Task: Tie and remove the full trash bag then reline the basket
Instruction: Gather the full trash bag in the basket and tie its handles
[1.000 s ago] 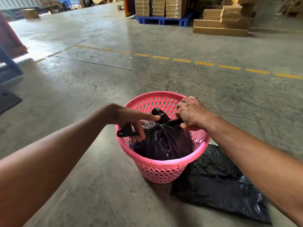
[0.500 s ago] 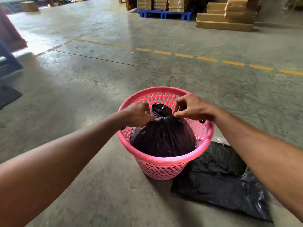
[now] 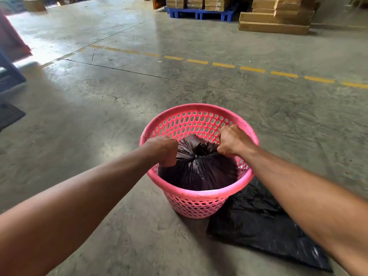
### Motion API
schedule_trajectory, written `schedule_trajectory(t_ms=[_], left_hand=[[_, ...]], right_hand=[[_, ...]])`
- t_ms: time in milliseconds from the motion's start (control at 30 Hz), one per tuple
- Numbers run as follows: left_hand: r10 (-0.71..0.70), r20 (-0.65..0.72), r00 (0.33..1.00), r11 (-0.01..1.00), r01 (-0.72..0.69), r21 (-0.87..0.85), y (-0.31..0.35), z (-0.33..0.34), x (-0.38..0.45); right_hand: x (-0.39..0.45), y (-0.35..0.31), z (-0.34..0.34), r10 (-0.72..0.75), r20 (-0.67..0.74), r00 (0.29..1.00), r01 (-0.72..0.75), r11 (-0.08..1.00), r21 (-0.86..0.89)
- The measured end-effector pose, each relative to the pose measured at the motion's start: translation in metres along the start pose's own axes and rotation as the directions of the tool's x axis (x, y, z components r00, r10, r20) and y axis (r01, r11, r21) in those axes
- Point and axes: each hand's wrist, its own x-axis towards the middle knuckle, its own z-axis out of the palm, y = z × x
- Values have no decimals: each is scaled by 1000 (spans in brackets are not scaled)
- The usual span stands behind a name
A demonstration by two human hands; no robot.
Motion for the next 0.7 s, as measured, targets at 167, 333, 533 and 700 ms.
schedule_trajectory(t_ms=[167,333,533,700], left_hand=[[25,108,994,998,-30,47,-9,-9,0],[126,85,988,876,-70,-478,-23,-46,-6],[314,91,945,-179,153,-972,-24,-30,-1],[198,-88,976,-476,17,-879,-16,-25,11]], right_hand=[[-4,0,-8,-47,4,999,47,998,-30],[-17,6,-60,-154,-11,988,155,986,64],[-23,-1,-95,-197,-42,980,200,926,320],[-32,-9,-111,-269,-109,957,290,877,384]])
